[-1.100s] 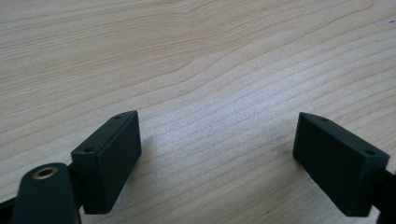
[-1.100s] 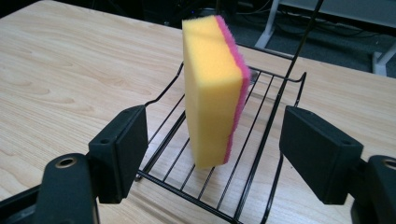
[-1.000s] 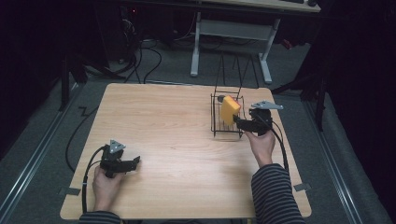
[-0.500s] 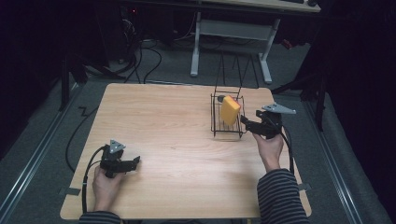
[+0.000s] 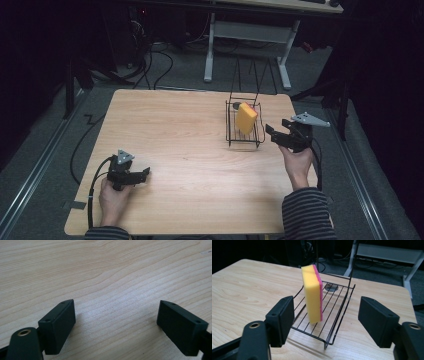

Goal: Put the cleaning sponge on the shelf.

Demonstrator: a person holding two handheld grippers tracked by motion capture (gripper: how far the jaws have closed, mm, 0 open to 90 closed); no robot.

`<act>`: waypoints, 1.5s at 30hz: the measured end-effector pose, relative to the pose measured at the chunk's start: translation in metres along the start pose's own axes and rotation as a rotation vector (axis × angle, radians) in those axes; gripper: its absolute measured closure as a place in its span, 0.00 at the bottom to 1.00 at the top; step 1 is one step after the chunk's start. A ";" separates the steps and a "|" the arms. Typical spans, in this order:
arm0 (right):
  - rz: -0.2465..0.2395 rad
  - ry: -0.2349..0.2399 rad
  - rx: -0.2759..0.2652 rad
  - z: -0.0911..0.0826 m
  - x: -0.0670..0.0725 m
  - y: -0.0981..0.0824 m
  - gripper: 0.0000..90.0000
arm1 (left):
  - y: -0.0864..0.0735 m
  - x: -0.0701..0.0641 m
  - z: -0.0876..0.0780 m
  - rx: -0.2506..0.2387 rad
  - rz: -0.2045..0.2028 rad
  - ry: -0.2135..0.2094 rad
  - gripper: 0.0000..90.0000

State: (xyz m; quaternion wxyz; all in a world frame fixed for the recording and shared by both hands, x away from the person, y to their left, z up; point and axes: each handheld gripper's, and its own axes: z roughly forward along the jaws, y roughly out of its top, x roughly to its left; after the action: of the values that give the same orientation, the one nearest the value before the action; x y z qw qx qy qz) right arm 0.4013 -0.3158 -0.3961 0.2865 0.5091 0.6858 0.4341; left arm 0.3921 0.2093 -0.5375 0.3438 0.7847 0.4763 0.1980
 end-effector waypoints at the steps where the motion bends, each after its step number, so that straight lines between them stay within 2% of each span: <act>1: 0.007 0.002 -0.003 -0.002 -0.001 -0.001 0.35 | 0.000 0.000 0.000 0.000 0.000 0.000 0.18; 5: 0.007 -0.009 0.007 -0.010 -0.005 -0.006 0.35 | 0.000 0.000 0.000 0.000 0.000 0.001 0.18; 9: 0.024 -0.009 -0.013 -0.019 -0.007 -0.010 0.35 | 0.000 0.000 0.000 0.000 0.000 0.000 0.18; 19: 0.032 -0.009 -0.039 -0.037 -0.010 -0.021 0.36 | 0.000 0.000 0.000 0.001 0.001 0.000 0.18; 26: 0.038 -0.021 -0.023 -0.045 -0.012 -0.029 0.38 | 0.000 0.000 0.000 0.000 0.001 0.001 0.18; 45: 0.054 0.000 -0.058 -0.070 -0.010 -0.050 0.38 | 0.000 0.000 0.000 -0.001 0.000 0.002 0.18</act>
State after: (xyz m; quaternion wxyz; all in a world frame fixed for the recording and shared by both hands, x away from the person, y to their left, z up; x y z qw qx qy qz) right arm 0.3238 -0.3512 -0.4091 0.2894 0.5190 0.6589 0.4612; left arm 0.3921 0.2092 -0.5376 0.3436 0.7844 0.4765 0.1989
